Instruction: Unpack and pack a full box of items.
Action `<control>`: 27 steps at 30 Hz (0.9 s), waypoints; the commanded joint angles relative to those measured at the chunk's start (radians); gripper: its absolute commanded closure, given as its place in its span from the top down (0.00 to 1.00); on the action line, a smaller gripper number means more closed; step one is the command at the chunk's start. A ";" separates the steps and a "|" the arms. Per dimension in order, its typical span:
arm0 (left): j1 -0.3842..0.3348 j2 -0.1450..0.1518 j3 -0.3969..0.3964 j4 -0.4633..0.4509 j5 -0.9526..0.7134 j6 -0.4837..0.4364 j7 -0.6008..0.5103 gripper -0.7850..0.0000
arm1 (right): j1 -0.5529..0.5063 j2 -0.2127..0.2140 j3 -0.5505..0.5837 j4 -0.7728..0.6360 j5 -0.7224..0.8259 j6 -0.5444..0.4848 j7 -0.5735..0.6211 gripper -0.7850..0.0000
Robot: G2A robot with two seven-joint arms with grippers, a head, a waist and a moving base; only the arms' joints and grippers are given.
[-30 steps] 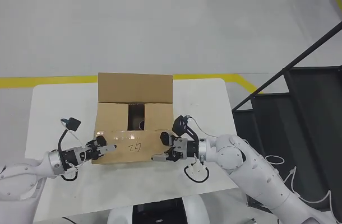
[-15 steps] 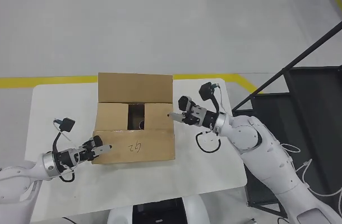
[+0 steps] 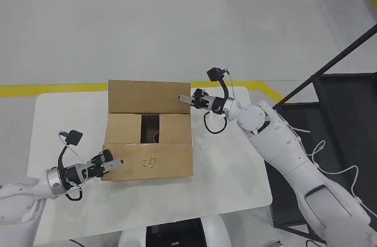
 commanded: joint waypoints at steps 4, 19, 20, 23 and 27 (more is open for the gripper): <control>0.000 0.000 0.000 0.000 0.000 0.000 0.000 1.00 | 0.064 -0.033 -0.048 0.120 0.058 -0.045 0.035 1.00; 0.000 0.000 0.000 0.000 0.000 0.000 0.000 1.00 | 0.089 -0.051 -0.014 0.250 0.286 -0.376 0.222 1.00; 0.000 0.000 0.000 0.000 0.000 0.000 0.000 1.00 | 0.082 -0.047 -0.005 0.242 0.296 -0.396 0.238 1.00; 0.000 0.000 0.000 0.000 0.000 0.000 0.000 1.00 | 0.050 -0.032 0.027 0.203 0.337 -0.454 0.292 1.00; 0.003 -0.001 0.010 -0.007 0.010 0.013 0.025 1.00 | -0.004 -0.006 0.074 0.115 0.340 -0.470 0.354 1.00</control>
